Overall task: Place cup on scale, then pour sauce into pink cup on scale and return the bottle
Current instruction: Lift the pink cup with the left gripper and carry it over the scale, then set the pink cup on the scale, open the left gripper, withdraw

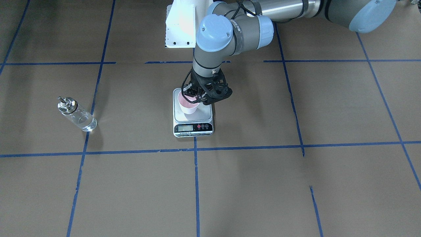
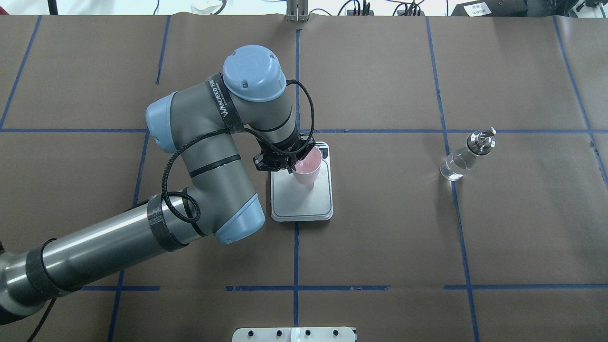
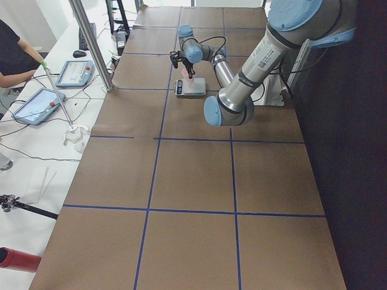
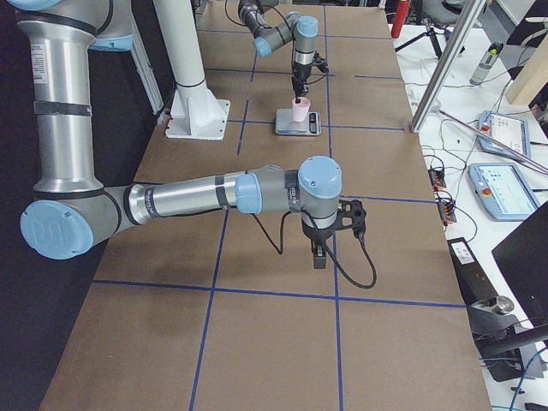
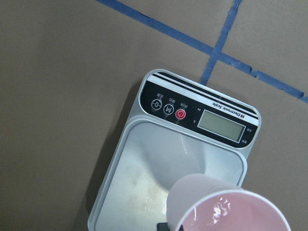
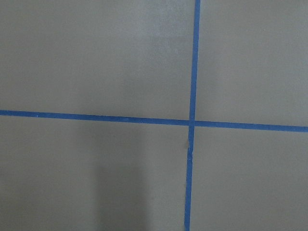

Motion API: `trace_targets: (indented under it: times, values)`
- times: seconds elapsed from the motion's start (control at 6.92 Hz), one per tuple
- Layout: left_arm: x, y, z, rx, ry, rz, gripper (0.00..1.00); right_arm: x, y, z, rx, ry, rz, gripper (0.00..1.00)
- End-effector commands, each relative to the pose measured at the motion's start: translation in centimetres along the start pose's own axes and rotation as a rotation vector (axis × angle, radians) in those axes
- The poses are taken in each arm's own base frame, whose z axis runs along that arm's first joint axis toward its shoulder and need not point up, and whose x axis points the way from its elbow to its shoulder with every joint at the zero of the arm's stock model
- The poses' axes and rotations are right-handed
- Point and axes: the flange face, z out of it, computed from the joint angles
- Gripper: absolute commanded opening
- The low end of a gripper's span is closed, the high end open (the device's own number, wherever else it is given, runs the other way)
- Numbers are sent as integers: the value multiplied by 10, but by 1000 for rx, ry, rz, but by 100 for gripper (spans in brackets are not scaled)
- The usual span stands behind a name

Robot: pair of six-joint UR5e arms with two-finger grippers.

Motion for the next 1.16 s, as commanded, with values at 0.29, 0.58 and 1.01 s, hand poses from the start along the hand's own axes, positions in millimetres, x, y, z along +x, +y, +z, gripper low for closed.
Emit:
trace_targets:
  times: [0.29, 0.58, 1.01]
  values:
    - [-19, -6, 10, 4, -16, -3, 0, -1, 0, 0, 0, -4, 0, 100]
    - [-31, 2, -5, 0, 15, 14, 99, 0, 0, 1, -3, -4, 3, 100]
    - [-41, 16, -38, -2, 69, 61, 100, 0, 1, 0, -6, -8, 5, 100]
